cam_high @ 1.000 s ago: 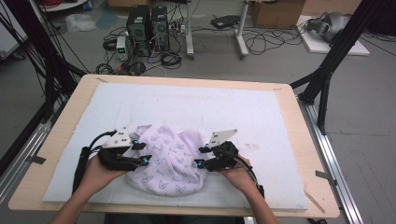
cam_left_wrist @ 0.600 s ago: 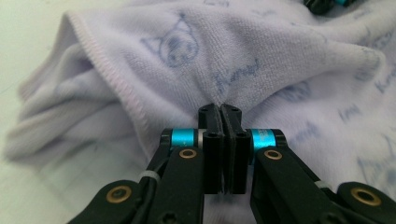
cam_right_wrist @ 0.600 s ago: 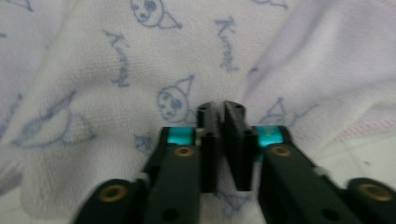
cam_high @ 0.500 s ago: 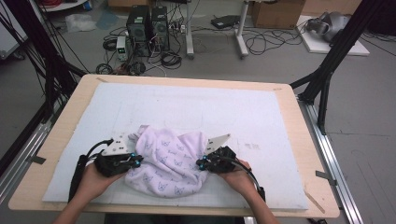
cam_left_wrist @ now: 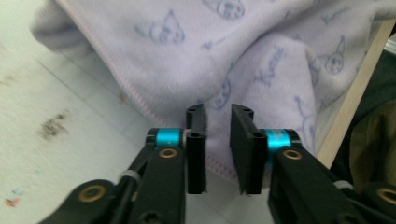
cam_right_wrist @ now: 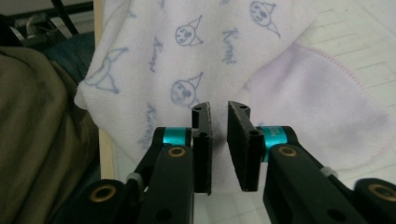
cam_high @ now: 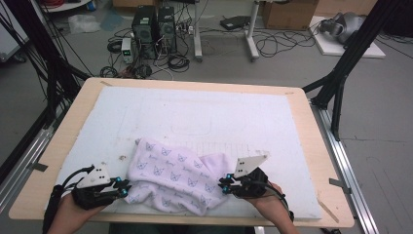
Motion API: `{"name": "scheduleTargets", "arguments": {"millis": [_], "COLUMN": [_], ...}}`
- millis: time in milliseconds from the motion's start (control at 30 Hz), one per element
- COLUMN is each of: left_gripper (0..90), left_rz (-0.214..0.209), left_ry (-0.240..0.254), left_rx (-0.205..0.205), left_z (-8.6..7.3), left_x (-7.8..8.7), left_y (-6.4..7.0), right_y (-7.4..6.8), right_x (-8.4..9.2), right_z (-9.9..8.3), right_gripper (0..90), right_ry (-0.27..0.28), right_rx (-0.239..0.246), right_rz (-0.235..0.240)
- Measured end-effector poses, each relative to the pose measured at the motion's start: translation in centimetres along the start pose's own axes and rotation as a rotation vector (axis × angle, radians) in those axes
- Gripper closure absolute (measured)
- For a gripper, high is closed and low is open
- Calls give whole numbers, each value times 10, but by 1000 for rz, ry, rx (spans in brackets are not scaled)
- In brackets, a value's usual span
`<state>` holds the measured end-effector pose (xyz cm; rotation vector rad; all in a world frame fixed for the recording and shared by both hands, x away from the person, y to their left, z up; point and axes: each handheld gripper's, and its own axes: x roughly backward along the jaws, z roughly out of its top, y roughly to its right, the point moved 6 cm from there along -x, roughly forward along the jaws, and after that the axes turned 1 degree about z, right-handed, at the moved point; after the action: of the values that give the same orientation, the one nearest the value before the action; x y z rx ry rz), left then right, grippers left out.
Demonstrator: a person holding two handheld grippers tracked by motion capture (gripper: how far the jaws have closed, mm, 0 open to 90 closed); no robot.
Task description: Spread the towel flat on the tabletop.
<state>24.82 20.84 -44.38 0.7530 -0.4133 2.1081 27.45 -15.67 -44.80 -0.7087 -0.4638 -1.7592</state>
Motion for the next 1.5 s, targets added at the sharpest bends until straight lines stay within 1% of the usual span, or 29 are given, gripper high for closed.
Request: {"name": "scheduleTargets", "arguments": {"millis": [100,200,233,267,367,400,433,500,533,567,600,633,700,733,767,900,967,1000,1033,1100,1133,1233,1300,1333,1367,1400,1433,1467,1500], "left_gripper": [674,647,630,618,591,565,494,476,475,502,502,542,706,775,855,865,870,870,871,870,871,871,868,860,833,736,658,632,536], "left_rz": [4,-1,0,0,-2,-2,0,7,7,9,5,-6,1,1,12,34,45,53,60,73,72,53,26,11,2,4,0,-1,11], "left_ry": [50,81,83,83,79,75,68,45,27,9,-12,-39,-61,-55,-48,-6,20,32,46,75,83,106,88,72,53,45,45,52,61], "left_rx": [1,-12,-20,-20,-20,-15,-12,-8,-6,0,3,19,33,36,36,49,47,46,39,36,32,36,41,39,37,45,57,63,71], "left_z": [16,36,46,46,63,67,70,75,76,74,72,68,61,58,56,57,60,62,64,67,67,62,55,50,45,42,41,42,45], "left_x": [1,-9,-18,-18,-37,-43,-48,-61,-69,-76,-80,-87,-91,-91,-89,-77,-66,-61,-53,-42,-38,-27,-29,-32,-36,-39,-39,-39,-37], "left_y": [-6,-16,-23,-23,-36,-40,-42,-48,-50,-52,-54,-55,-55,-54,-53,-50,-49,-48,-48,-46,-45,-36,-31,-29,-28,-28,-30,-32,-35], "right_y": [13,29,43,43,59,63,71,75,78,82,82,83,83,82,79,78,80,80,85,87,92,97,97,97,97,98,97,98,98], "right_x": [1,-5,-9,-9,-15,-17,-21,-23,-26,-33,-33,-36,-39,-39,-38,-36,-24,-24,-7,0,12,35,36,32,25,14,7,0,-9], "right_z": [4,6,6,6,7,6,4,2,0,-7,-7,-9,-11,-11,-10,-7,2,2,13,17,22,30,27,24,18,11,5,1,-6], "right_gripper": [695,645,621,621,553,520,504,460,459,479,479,502,609,679,855,876,879,879,879,880,880,879,875,862,788,697,630,514,414], "right_ry": [15,30,48,48,72,76,69,65,54,11,11,-8,-14,-18,-24,-45,-17,-17,23,34,50,91,87,73,35,1,-10,-14,-19], "right_rx": [-17,-33,-65,-65,-99,-116,-139,-153,-164,-182,-182,-193,-165,-154,-144,-112,-95,-95,-86,-85,-76,-83,-100,-103,-113,-127,-147,-167,-223], "right_rz": [-37,-60,-67,-67,-78,-80,-95,-102,-107,-102,-102,-101,-136,-137,-94,-113,-162,-162,-209,-225,-261,-302,-292,-287,-273,-274,-257,-245,-219]}}
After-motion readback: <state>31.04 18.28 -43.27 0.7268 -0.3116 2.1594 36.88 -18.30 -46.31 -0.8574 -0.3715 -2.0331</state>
